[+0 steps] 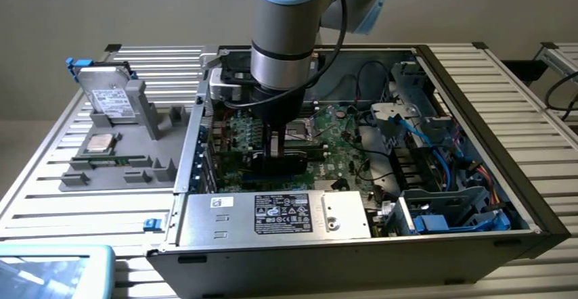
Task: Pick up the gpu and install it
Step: 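Insert the gpu into the slot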
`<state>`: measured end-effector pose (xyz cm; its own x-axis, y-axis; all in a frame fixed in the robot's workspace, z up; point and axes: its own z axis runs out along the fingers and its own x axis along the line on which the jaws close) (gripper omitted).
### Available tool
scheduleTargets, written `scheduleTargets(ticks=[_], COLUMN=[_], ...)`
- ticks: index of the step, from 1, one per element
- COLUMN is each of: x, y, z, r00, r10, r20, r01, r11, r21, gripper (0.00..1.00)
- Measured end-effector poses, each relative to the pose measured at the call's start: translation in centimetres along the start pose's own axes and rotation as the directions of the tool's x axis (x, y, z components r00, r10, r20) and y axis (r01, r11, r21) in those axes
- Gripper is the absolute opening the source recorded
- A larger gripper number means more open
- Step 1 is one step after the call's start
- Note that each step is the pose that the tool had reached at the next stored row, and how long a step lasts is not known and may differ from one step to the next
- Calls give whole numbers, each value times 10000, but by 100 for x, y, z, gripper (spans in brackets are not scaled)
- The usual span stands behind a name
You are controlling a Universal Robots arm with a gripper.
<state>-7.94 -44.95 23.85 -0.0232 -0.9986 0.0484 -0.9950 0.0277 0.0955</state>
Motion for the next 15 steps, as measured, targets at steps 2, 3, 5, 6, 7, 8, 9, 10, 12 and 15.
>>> scheduleTargets(ticks=[2,3,5,6,7,8,9,10,12,15], x=[0,0,3,8,13,17,20,20,20,21], y=[0,0,0,-1,-1,-1,0,0,-1,1], z=[0,0,1,2,2,2,1,1,1,-7], r00=[10000,10000,10000,10000,9999,9999,9999,9999,9999,9999], r10=[-8,-19,-56,-78,-98,-116,-132,-138,-141,-141], r20=[0,-1,3,12,24,35,44,46,47,52], r01=[8,19,56,78,98,116,132,138,141,141], r11=[10000,10000,10000,10000,10000,9999,9999,9999,9999,9999], r21=[1,1,4,6,6,7,7,6,5,6], gripper=[28,28,28,28,28,28,28,28,28,28])
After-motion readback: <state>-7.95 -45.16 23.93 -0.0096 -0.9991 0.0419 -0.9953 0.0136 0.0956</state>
